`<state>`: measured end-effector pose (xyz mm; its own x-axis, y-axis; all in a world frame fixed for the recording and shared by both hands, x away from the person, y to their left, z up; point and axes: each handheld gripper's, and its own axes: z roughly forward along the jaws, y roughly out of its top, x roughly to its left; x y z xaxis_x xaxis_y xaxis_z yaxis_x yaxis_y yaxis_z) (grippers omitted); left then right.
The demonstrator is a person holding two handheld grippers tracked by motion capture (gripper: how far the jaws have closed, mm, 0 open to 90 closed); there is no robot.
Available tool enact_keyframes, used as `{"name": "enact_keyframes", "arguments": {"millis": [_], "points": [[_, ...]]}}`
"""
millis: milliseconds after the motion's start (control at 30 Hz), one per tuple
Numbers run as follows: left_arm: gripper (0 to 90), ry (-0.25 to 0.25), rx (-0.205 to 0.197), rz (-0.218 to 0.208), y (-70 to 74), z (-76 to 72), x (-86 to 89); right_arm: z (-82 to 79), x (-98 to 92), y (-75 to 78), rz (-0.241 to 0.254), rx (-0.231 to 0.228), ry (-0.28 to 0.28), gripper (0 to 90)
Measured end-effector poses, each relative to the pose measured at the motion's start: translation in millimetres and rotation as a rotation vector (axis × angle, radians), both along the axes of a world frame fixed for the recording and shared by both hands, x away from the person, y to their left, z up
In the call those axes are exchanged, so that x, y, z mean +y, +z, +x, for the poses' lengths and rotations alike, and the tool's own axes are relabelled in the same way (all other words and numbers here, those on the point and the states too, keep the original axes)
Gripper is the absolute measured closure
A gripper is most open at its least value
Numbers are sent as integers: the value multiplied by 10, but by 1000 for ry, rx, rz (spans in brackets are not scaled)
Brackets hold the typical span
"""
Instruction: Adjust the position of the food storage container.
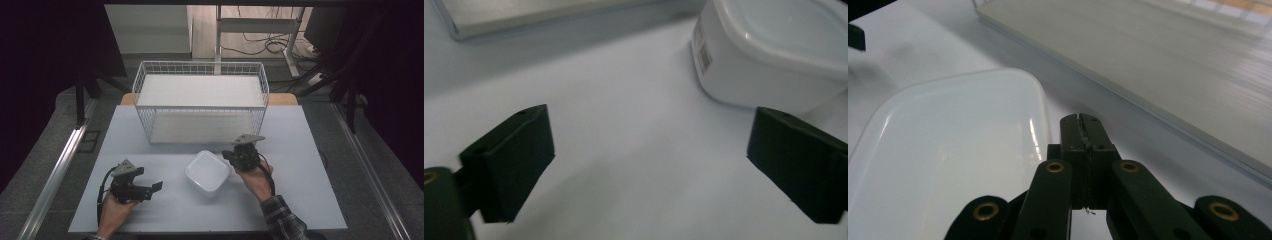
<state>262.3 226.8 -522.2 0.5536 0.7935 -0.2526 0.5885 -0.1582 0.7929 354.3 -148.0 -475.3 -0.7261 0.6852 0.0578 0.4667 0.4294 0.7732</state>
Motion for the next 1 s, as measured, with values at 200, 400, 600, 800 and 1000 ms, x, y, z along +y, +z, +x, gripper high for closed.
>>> {"name": "enact_keyframes", "arguments": {"millis": [200,400,600,800,1000], "points": [[471,-73,-4,-6,27,290,-127,-352,-311,-70,1,39,-18,894],[816,-166,16,-13,-14,578,-487,-517,-295,-199,14,123,19,894],[884,-238,32,36,-42,589,-746,-470,-234,-212,18,115,12,893],[893,-254,44,71,21,393,-774,-355,-220,-240,25,114,-3,894],[890,-264,47,95,52,208,-784,-322,-164,-247,13,106,9,894]]}}
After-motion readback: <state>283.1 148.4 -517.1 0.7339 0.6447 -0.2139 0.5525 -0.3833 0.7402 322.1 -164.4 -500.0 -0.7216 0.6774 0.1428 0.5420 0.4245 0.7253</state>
